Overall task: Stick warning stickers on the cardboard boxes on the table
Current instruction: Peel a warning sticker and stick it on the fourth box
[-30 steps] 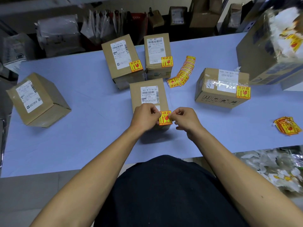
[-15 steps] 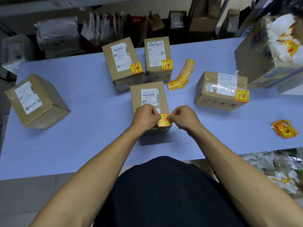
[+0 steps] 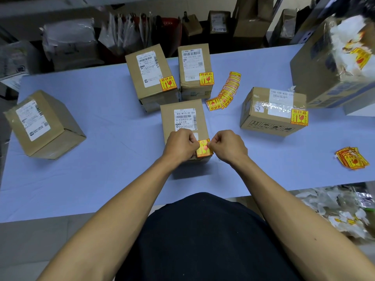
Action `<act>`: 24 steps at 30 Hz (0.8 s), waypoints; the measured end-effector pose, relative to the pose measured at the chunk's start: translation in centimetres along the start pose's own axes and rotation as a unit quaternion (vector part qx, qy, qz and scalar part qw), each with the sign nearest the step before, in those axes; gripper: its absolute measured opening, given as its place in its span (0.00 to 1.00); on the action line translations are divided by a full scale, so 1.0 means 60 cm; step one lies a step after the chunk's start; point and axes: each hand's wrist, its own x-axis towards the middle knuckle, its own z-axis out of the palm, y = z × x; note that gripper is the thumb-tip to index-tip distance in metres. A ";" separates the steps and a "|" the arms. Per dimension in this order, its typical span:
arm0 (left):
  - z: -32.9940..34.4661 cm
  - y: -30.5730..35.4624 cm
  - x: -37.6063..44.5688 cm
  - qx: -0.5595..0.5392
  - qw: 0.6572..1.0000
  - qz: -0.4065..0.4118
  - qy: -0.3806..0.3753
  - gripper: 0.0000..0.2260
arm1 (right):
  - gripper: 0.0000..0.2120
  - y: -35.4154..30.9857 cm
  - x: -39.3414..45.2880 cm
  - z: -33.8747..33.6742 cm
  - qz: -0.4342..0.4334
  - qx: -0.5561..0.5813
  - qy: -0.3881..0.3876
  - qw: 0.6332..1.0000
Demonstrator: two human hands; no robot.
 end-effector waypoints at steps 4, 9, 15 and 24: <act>0.001 0.000 0.001 0.011 1.000 0.008 0.004 0.04 | 0.07 0.001 0.001 0.000 0.004 -0.006 -0.005 1.000; 0.007 -0.002 0.003 0.028 0.999 0.014 0.020 0.05 | 0.09 0.006 0.006 -0.001 0.014 0.015 -0.015 1.000; 0.014 -0.013 0.003 0.151 0.984 0.024 0.097 0.10 | 0.19 0.018 0.011 -0.013 0.036 0.023 -0.063 0.997; 0.031 -0.097 -0.005 0.107 0.987 0.050 0.109 0.31 | 0.29 0.009 0.002 0.043 -0.011 0.184 -0.103 0.977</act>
